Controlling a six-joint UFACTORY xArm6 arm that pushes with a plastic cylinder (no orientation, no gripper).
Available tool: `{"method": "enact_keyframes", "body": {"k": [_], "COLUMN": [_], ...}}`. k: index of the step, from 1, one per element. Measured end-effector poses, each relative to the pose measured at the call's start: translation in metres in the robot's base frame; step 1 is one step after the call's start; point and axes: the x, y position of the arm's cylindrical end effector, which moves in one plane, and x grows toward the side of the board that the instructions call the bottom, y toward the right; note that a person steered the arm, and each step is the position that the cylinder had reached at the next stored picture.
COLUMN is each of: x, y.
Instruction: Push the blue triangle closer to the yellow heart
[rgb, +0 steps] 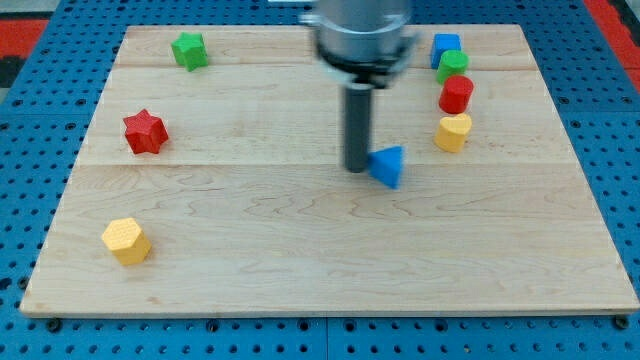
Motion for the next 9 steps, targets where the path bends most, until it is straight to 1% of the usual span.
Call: {"method": "enact_keyframes", "body": {"k": [1, 2, 3, 4, 6, 9], "x": [0.003, 0.010, 0.046, 0.066, 0.050, 0.018], "y": [0.047, -0.007, 0.029, 0.062, 0.096, 0.097]}}
